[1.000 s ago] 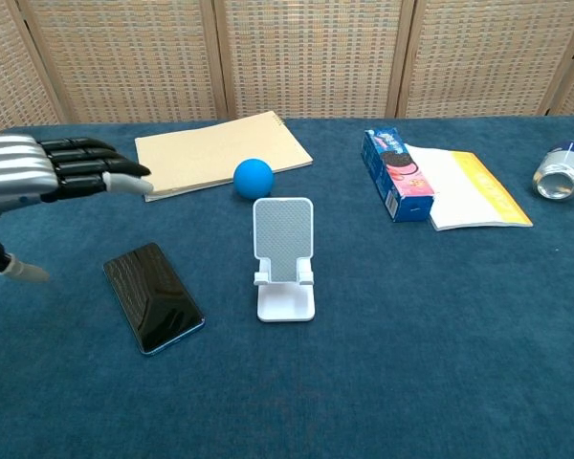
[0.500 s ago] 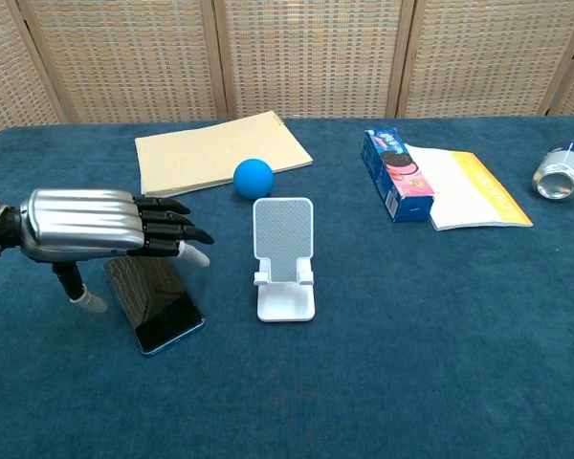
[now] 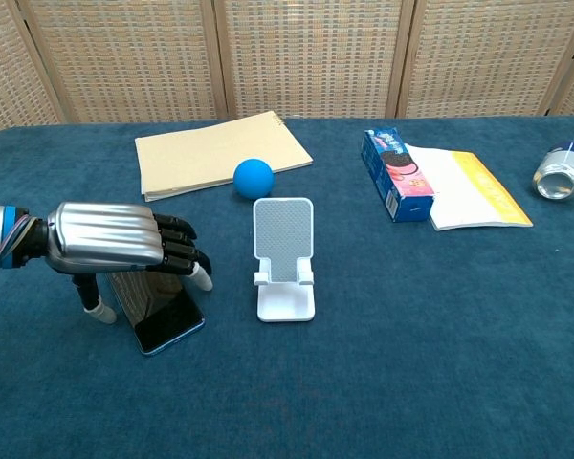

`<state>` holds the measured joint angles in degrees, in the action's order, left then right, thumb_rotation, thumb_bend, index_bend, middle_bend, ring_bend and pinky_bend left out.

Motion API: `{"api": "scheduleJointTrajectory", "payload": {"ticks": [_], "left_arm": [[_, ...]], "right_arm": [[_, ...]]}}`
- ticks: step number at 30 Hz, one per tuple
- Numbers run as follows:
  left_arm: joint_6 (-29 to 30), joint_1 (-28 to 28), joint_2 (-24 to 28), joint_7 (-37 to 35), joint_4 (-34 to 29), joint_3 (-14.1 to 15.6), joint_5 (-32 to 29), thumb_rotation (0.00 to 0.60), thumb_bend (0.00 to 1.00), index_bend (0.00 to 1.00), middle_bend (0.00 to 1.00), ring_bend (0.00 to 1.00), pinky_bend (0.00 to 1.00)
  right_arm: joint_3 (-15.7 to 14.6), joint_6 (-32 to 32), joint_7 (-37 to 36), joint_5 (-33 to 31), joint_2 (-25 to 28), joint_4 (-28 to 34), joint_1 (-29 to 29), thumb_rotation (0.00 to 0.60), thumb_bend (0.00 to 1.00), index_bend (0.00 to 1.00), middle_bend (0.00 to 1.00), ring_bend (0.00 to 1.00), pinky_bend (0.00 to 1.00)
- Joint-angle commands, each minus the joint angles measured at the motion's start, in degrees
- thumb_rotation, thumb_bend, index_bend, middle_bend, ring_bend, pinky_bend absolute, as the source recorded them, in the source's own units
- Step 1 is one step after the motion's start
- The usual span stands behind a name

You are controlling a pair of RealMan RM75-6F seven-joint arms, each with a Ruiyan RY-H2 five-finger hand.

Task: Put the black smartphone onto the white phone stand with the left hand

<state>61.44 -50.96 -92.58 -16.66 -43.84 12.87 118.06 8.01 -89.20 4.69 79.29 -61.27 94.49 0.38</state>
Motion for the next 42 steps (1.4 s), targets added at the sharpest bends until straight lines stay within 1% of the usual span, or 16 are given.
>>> {"api": "scheduleJointTrajectory", "payload": {"ticks": [1,3,7,9,13,17,20,23,24,25,27,32,34,35,39,42], "left_arm": [[-0.73,-0.25,-0.33,0.54,0.19,0.78,-0.26,0.600,0.00,0.33,0.30,0.32,0.31],[-0.24,-0.08,-0.55,0.69,0.19,0.97,-0.85,0.600,0.00,0.38,0.34,0.36,0.33],[3.00,0.67,-0.77,1.38,0.90,1.06,-1.30,0.600,0.00,0.54,0.48,0.47,0.40],[4.55,0.99,-0.69,1.60,1.37,1.17,-1.33,0.600,0.00,0.59,0.52,0.51,0.41],[7.13,1.56,0.49,3.46,1.28,1.22,-1.75,0.600,0.00,0.60,0.53,0.51,0.42],[11.20,2.70,3.28,6.72,-0.71,-0.03,-3.00,0.600,0.00,0.60,0.53,0.51,0.42],[14.47,2.74,6.02,10.69,-2.73,-1.19,-3.05,0.600,0.00,0.60,0.53,0.51,0.42],[19.23,1.72,9.18,17.12,-4.66,-3.02,-1.58,0.600,0.00,0.60,0.53,0.51,0.42],[22.22,0.90,10.25,20.46,-5.03,-4.36,-0.51,0.600,0.00,0.60,0.53,0.51,0.42],[23.83,0.26,11.21,22.64,-5.79,-5.00,0.39,0.600,0.00,0.60,0.53,0.51,0.42],[25.16,-1.61,13.13,27.11,-8.21,-6.58,1.75,0.600,0.00,0.60,0.53,0.51,0.42],[21.40,-4.90,16.00,35.96,-13.09,-8.30,3.43,0.600,0.00,0.61,0.53,0.51,0.41],[18.52,-6.61,17.07,40.89,-15.89,-9.39,4.00,0.600,0.00,0.61,0.53,0.51,0.40],[15.18,-8.68,17.57,45.51,-17.93,-10.38,4.92,0.600,0.00,0.61,0.53,0.51,0.39],[8.21,-10.98,18.67,51.27,-23.82,-11.63,4.43,0.600,0.00,0.61,0.53,0.51,0.38],[4.44,-12.17,18.62,53.83,-26.09,-11.72,4.69,0.600,0.00,0.61,0.53,0.51,0.38]], "right_arm": [[-0.02,0.02,-0.18,-0.08,0.10,0.02,-0.07,0.600,0.00,0.00,0.00,0.00,0.00],[-0.04,-0.05,-0.31,0.00,0.18,0.04,-0.11,0.600,0.00,0.00,0.00,0.00,0.00],[-0.06,-0.24,-0.61,0.13,0.32,0.13,-0.23,0.600,0.00,0.00,0.00,0.00,0.00],[-0.09,-0.26,-0.68,0.17,0.35,0.16,-0.26,0.600,0.00,0.00,0.00,0.00,0.00],[-0.21,-0.30,-0.89,0.38,0.45,0.22,-0.32,0.600,0.00,0.00,0.00,0.00,0.00],[-0.34,-0.32,-1.15,0.59,0.57,0.34,-0.39,0.600,0.00,0.00,0.00,0.00,0.00],[-0.49,-0.29,-1.29,0.84,0.64,0.45,-0.41,0.600,0.00,0.00,0.00,0.00,0.00],[-0.61,-0.25,-1.47,1.10,0.75,0.63,-0.42,0.600,0.00,0.00,0.00,0.00,0.00],[-0.65,-0.26,-1.53,1.22,0.79,0.70,-0.41,0.600,0.00,0.00,0.00,0.00,0.00],[-0.70,-0.29,-1.56,1.32,0.82,0.75,-0.43,0.600,0.00,0.00,0.00,0.00,0.00],[-0.79,-0.38,-1.71,1.54,0.87,0.86,-0.48,0.600,0.00,0.00,0.00,0.00,0.00],[-0.93,-0.66,-1.69,1.83,0.79,0.92,-0.62,0.600,0.00,0.00,0.00,0.00,0.00],[-1.07,-0.59,-1.39,2.03,0.70,0.87,-0.57,0.600,0.00,0.00,0.00,0.00,0.00],[-1.21,-0.37,-1.30,2.20,0.62,0.83,-0.48,0.600,0.00,0.00,0.00,0.00,0.00],[-1.11,-0.19,-1.69,2.03,0.63,0.58,-0.39,0.600,0.00,0.00,0.00,0.00,0.00],[-1.06,-0.05,-2.14,1.83,0.72,0.38,-0.41,0.600,0.00,0.00,0.00,0.00,0.00]]}}
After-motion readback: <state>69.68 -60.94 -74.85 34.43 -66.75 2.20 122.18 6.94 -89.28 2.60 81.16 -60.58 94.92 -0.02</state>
